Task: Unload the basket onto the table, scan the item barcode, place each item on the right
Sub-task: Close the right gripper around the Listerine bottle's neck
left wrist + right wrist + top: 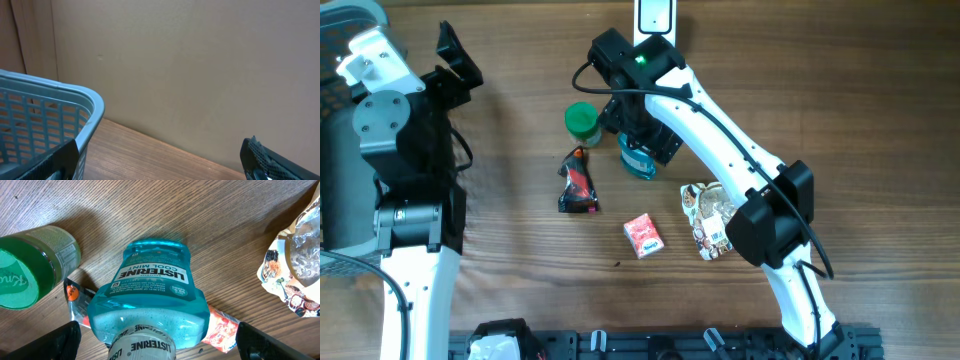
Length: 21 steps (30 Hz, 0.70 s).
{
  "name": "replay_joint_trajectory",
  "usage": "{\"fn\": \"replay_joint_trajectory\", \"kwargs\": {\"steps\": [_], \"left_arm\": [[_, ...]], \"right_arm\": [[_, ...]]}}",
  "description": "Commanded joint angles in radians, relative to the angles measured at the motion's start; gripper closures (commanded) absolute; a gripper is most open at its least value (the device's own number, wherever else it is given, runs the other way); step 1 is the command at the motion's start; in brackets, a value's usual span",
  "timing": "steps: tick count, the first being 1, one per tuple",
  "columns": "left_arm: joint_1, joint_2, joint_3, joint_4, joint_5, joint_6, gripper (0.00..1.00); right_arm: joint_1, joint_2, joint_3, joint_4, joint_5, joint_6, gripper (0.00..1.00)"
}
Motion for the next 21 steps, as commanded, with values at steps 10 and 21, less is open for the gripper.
{"fn": "replay_joint_trajectory", "kwargs": {"steps": [10,21], "left_arm": [[-0.003,0.006,0.006,0.008,-0.01,0.012,0.0],[-0.003,0.006,0.006,0.008,-0.01,0.012,0.0]], "right_arm": [[-0.002,0.092,0.003,0.018,-0.028,0.026,0.0],[-0.002,0.093,0.003,0.011,-0.028,0.026,0.18]]}}
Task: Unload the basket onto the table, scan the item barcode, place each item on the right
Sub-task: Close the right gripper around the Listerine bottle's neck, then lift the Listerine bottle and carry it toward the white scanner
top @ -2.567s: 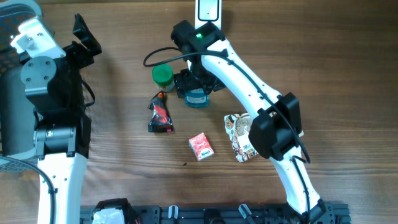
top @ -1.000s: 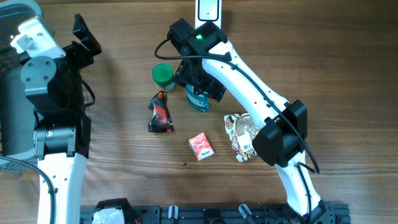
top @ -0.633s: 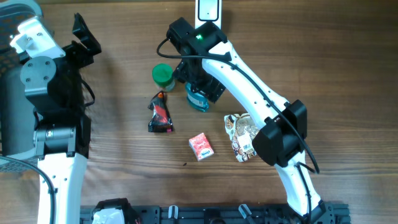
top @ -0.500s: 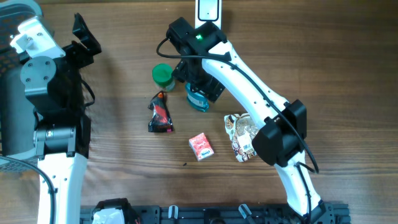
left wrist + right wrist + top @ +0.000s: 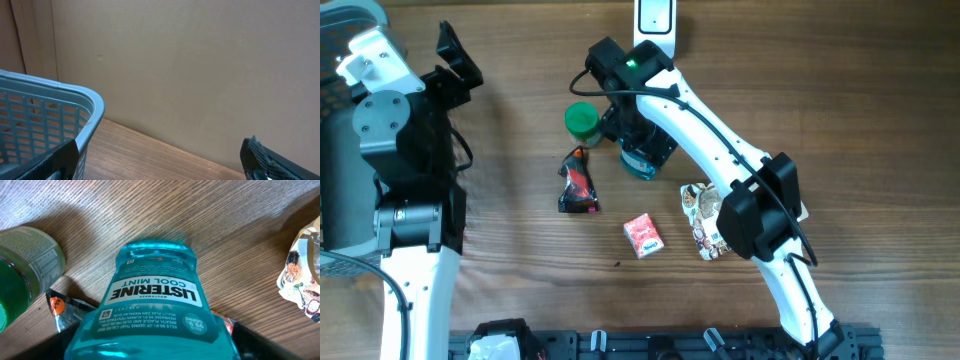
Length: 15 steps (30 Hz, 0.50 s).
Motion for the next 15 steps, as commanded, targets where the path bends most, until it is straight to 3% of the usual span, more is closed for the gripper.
{"fn": "replay_joint_trajectory", "kwargs": {"steps": [1,8,12,15], "left_arm": [[-0.003,0.006,0.006,0.007,-0.01,0.012,0.0],[-0.003,0.006,0.006,0.006,-0.01,0.012,0.0],[-0.003,0.006,0.006,0.006,-0.01,0.012,0.0],[-0.003,0.008,0.006,0.006,-0.01,0.011,0.0]], "right_arm": [[-0.002,0.021,0.003,-0.006,0.002,0.017,0.2],[-0.002,0.021,0.003,-0.027,0.002,0.015,0.23],[-0.004,0.021,0.005,-0.026,-0.011,-0.057,0.24],[-0.022,0.014,0.006,-0.026,-0.156,-0.147,0.25]]}}
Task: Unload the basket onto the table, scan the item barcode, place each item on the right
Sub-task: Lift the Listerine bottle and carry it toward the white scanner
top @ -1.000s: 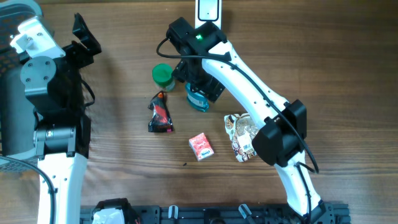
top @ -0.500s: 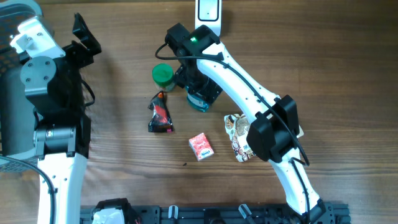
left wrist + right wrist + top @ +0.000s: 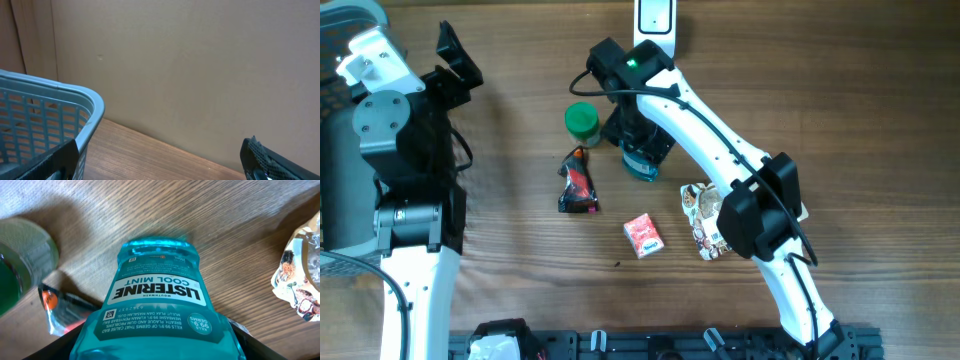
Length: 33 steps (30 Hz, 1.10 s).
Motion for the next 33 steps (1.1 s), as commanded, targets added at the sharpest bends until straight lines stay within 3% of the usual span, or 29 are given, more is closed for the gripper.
{"fn": "replay_joint_trajectory", "kwargs": {"steps": [1,11,14,20,27,31,33], "left_arm": [[-0.003,0.011,0.006,0.006,-0.01,0.011,0.0],[-0.003,0.044,0.006,0.003,-0.01,0.011,0.0],[-0.003,0.051,0.006,-0.065,-0.01,0.011,0.0],[-0.003,0.052,0.006,-0.464,-0.006,0.008,0.0],[-0.003,0.052,0.006,-0.806,-0.006,0.008,0.0],[-0.003,0.052,0.006,-0.843,-0.006,0.008,0.0],[-0.003,0.054,0.006,-0.701,-0.013,0.025,0.0]], "right_arm": [[-0.027,0.011,0.006,-0.006,-0.177,-0.116,0.26],[-0.171,-0.066,0.006,-0.031,-0.595,-0.334,0.28],[-0.224,-0.076,0.006,-0.081,-0.674,-0.401,0.28],[-0.312,-0.085,0.006,-0.084,-0.877,-0.509,0.3],[-0.363,-0.119,0.006,-0.084,-0.918,-0.53,0.3],[-0.374,-0.122,0.006,-0.084,-0.918,-0.531,0.3],[-0.374,-0.122,0.006,-0.084,-0.919,-0.523,0.31]]}}
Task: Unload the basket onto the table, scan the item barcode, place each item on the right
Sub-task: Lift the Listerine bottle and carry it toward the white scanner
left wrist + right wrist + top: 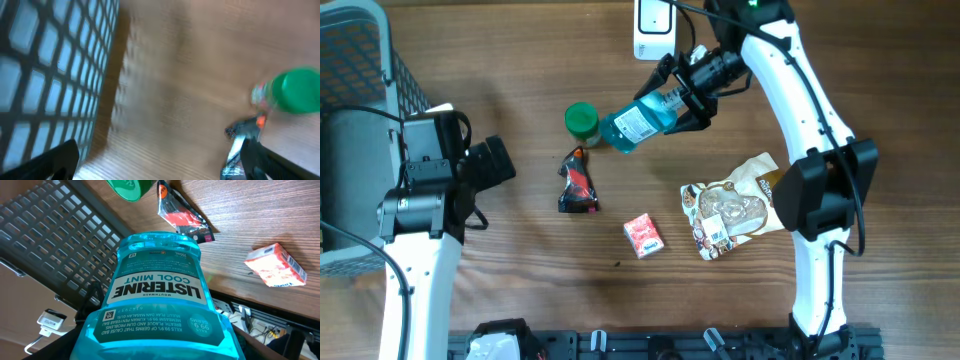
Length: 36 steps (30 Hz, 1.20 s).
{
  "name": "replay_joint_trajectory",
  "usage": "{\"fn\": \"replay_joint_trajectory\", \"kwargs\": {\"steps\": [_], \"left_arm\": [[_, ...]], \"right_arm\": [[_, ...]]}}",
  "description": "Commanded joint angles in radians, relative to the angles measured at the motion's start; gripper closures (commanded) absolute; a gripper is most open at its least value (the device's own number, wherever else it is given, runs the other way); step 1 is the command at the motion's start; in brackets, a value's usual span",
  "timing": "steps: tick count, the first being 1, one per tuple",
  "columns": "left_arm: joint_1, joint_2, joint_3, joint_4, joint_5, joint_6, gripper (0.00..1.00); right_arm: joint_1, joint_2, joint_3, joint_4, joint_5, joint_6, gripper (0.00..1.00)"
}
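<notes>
A blue Listerine bottle hangs tilted above the table, its base towards the left. My right gripper is shut on its neck end. In the right wrist view the bottle fills the middle and hides the fingers. A white scanner stands at the table's far edge, just above the bottle. My left gripper is open and holds nothing, low over the table at the left. Its view is blurred, with the fingertips at the bottom corners.
A green-capped jar stands just left of the bottle's base. Below it lies a red-and-black packet. A small red box and a crumpled snack bag lie nearer the front. A grey basket fills the far left.
The bottle was on the table beside the jar with my right gripper round it; now it is held up and tilted near the scanner. My left wrist faced the wall; now it faces the table.
My right gripper was open above the bottle on the table. It was then lower, with the bottle between its fingers, and stayed so. Now the bottle is in the air in its grip. My left arm was still at the earlier moments and now stands elsewhere.
</notes>
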Motion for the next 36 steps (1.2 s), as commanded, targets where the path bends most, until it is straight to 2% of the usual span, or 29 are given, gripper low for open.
{"fn": "replay_joint_trajectory", "kwargs": {"steps": [1,13,22,36], "left_arm": [[-0.003,0.005,0.003,0.17,0.048,-0.011,0.0],[-0.003,0.005,0.003,0.247,0.085,-0.015,0.0],[-0.003,0.005,0.003,0.191,0.085,-0.022,0.0],[-0.003,0.005,0.003,0.19,0.085,-0.022,0.0]], "right_arm": [[-0.006,-0.051,0.006,-0.002,-0.077,-0.012,0.31],[-0.013,-0.062,0.006,-0.002,-0.039,0.002,0.34],[-0.03,-0.062,0.006,-0.002,-0.04,0.014,0.34],[-0.058,-0.119,0.009,0.031,-0.136,0.002,0.34]]}}
